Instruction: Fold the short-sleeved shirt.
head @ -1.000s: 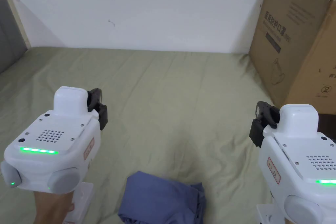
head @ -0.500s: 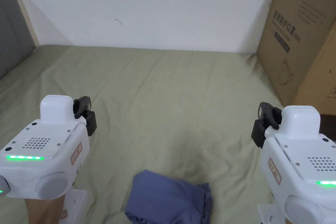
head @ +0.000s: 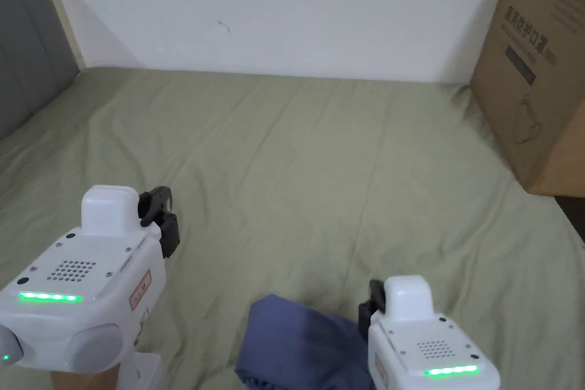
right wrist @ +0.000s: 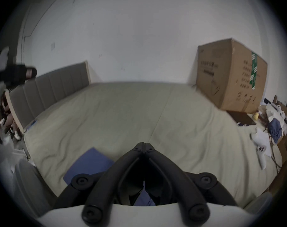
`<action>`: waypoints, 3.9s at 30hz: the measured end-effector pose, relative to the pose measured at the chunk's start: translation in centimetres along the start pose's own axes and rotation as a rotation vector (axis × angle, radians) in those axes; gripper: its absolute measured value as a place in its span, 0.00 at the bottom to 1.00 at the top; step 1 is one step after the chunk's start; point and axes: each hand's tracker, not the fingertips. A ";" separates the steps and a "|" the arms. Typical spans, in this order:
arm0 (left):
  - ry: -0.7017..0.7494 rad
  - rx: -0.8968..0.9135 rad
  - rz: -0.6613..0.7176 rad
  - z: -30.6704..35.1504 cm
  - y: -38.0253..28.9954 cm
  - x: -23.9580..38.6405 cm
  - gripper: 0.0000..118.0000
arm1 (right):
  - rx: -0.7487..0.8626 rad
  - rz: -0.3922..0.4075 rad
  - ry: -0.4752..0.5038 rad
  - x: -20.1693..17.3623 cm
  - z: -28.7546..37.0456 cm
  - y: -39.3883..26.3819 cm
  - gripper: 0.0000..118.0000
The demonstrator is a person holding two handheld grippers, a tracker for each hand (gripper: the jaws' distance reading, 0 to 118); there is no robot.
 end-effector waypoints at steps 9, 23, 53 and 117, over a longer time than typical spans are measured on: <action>-0.031 -0.124 0.008 -0.9 -3.1 -0.7 0.00 | -0.210 -0.029 -0.002 -1.8 -4.8 -6.7 0.00; -0.284 -0.725 0.386 -8.4 -11.0 1.5 0.86 | -0.228 -0.106 0.010 -1.1 -5.6 -8.3 0.00; -0.427 -0.889 0.335 -12.5 -8.8 -4.5 0.15 | 0.028 -0.033 0.096 0.7 -1.9 2.5 0.00; 0.125 0.287 -0.021 -0.5 10.2 -0.5 0.74 | 0.565 0.058 -0.198 6.2 10.6 18.6 0.00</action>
